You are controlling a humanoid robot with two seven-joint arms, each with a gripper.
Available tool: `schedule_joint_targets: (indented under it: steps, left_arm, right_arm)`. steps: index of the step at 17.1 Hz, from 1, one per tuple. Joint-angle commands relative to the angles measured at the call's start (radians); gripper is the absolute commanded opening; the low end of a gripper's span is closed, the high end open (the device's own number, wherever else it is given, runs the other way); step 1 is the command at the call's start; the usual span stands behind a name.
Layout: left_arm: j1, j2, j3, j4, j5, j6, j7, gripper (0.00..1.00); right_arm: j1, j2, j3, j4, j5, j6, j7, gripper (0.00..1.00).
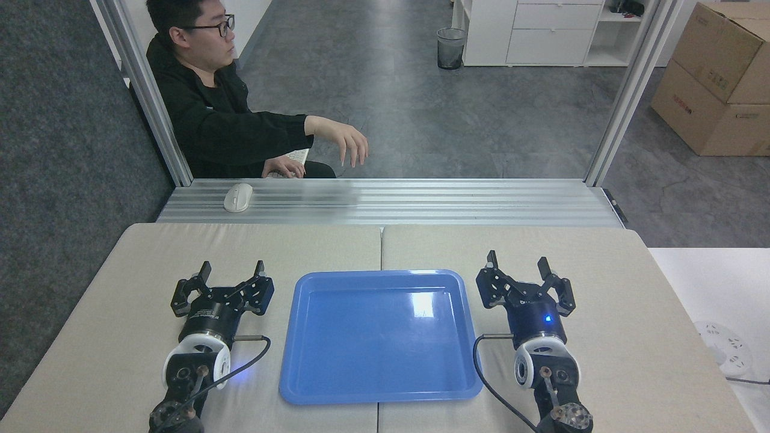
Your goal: Pick up switch part and place in tray
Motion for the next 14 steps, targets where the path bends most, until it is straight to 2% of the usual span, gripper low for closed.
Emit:
schedule_joint_targets:
  steps: [1,14]
  left_arm:
    - [-0.006,0.008,0.009,0.017,0.001,0.021,0.004,1.00]
    - [-0.018,0.005,0.012,0.003,0.003,0.040,0.008,1.00]
  right_arm:
    - [0.000,0.000,-0.001,0.000,0.000,0.000,-0.001,1.00]
    - [0.000,0.000,-0.001,0.000,0.000,0.000,-0.001,1.00]
